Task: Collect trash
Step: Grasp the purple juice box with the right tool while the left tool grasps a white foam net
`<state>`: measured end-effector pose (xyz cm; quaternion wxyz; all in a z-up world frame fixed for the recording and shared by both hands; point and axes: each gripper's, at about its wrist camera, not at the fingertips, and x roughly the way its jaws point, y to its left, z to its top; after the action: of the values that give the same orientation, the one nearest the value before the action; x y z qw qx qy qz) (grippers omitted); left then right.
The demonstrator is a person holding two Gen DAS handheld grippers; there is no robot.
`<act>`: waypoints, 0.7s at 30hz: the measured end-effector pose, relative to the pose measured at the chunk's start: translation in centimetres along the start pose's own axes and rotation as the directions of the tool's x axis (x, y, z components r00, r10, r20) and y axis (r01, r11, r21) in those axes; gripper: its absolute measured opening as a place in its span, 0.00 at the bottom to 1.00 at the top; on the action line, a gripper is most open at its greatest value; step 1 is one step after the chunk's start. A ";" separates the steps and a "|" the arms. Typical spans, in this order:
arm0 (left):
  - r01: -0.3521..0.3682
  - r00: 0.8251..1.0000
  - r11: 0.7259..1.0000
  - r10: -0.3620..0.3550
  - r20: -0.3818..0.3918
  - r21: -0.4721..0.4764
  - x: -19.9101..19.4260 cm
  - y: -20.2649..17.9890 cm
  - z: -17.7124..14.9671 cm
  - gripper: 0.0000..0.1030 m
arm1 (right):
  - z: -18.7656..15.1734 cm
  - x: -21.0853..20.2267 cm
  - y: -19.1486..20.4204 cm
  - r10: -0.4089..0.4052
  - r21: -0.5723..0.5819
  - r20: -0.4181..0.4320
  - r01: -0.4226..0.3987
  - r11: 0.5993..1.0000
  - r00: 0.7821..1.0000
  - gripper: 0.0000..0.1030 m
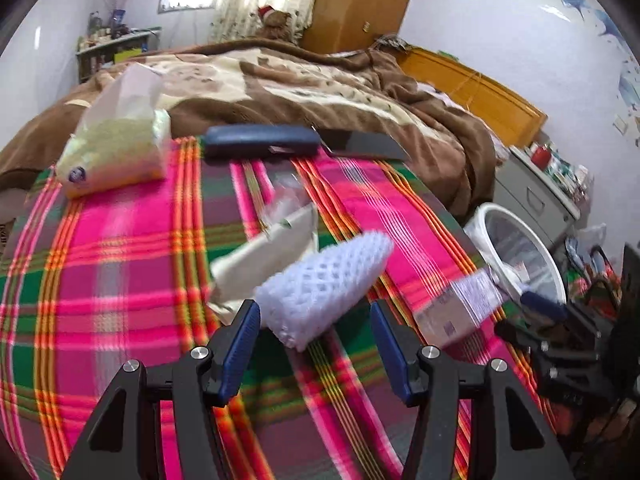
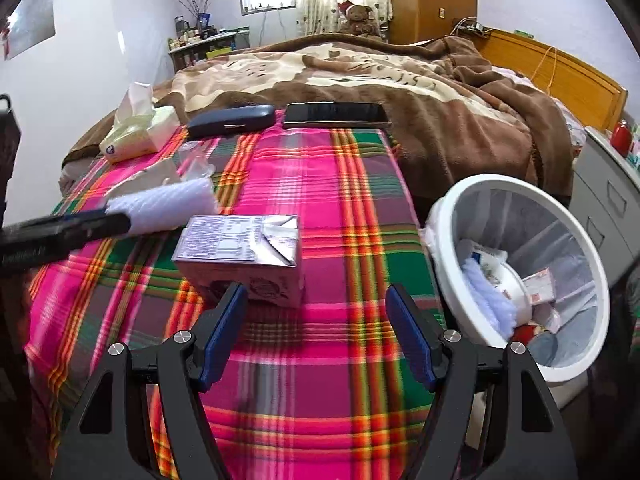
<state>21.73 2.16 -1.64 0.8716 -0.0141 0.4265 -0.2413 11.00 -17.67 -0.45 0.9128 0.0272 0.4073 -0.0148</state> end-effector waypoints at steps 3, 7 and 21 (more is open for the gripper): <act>0.040 0.999 0.999 -0.039 -0.029 0.026 -0.1 -1.0 -1.2 0.55 | 0.1 -0.2 -0.5 0.015 0.006 0.012 -0.015 1.000 1.000 0.71; 0.032 0.999 0.997 -0.030 -0.035 0.073 -0.8 -2.0 -2.0 0.55 | 0.4 -0.6 -0.7 0.039 -0.005 0.042 -0.039 0.999 0.998 0.71; -0.017 0.999 0.997 0.019 -0.030 0.077 2.0 -2.3 1.2 0.55 | 2.0 0.1 -1.2 0.160 -0.007 0.100 -0.160 0.987 0.982 0.71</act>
<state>22.71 -0.98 -1.84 0.8670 0.0269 0.4304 -0.2496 12.44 -18.99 0.78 0.9302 0.0595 0.3577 0.0569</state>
